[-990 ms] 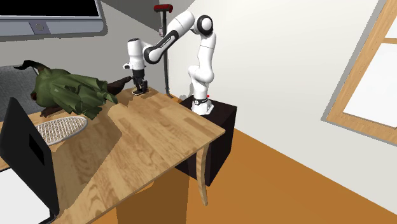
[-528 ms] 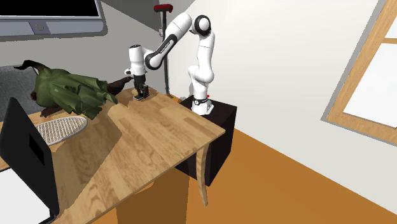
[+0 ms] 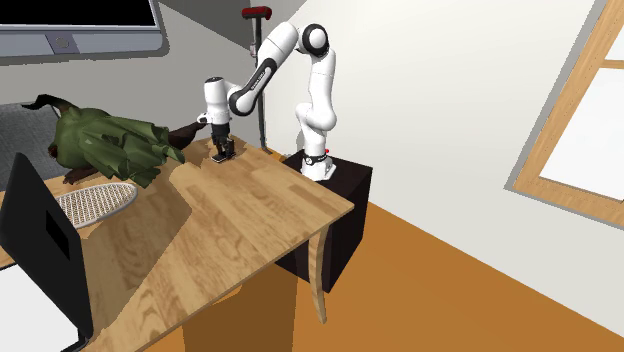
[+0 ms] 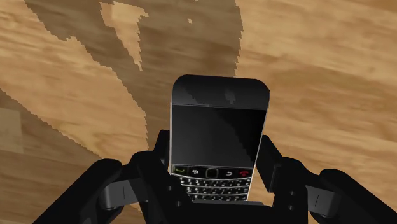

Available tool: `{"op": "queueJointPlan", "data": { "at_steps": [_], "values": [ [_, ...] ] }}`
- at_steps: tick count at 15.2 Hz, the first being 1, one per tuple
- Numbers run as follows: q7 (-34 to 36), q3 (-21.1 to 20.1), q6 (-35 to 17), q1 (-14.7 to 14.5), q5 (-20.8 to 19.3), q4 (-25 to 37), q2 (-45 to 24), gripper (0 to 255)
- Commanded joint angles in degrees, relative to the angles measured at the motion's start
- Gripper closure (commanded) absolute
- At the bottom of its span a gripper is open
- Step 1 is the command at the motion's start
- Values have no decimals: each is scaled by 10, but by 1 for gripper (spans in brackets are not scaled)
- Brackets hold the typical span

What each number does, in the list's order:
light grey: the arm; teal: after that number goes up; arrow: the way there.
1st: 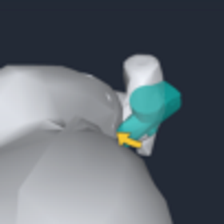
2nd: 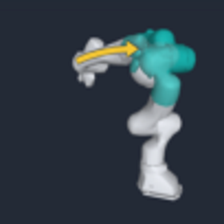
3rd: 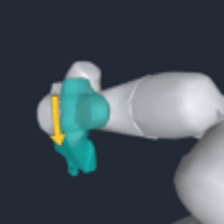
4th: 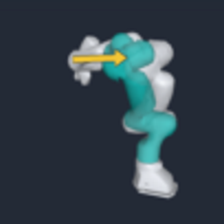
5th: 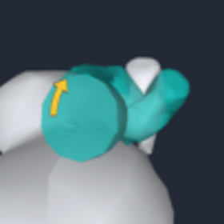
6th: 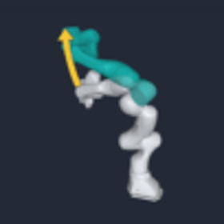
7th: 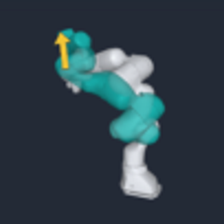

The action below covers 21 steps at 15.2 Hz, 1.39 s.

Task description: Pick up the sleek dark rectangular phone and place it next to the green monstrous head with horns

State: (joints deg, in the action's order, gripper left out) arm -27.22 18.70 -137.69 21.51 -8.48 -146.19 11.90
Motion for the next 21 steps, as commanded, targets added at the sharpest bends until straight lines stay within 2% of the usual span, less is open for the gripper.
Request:
{"op": "queueJointPlan", "data": {
  "at_steps": [1, 3, 4, 9, 13, 21],
  "values": [
    [0, 0, -1, 0, 0, 0, 0, 255],
    [0, 0, -1, 0, 0, 0, 0, 255],
    [0, 0, -1, 0, 0, 0, 0, 0],
    [0, 0, 0, 0, 0, 0, 0, 0],
    [8, -11, 84, 2, -8, 30, 54, 0],
    [8, -11, 84, 2, -8, 30, 54, 0]
  ]
}}
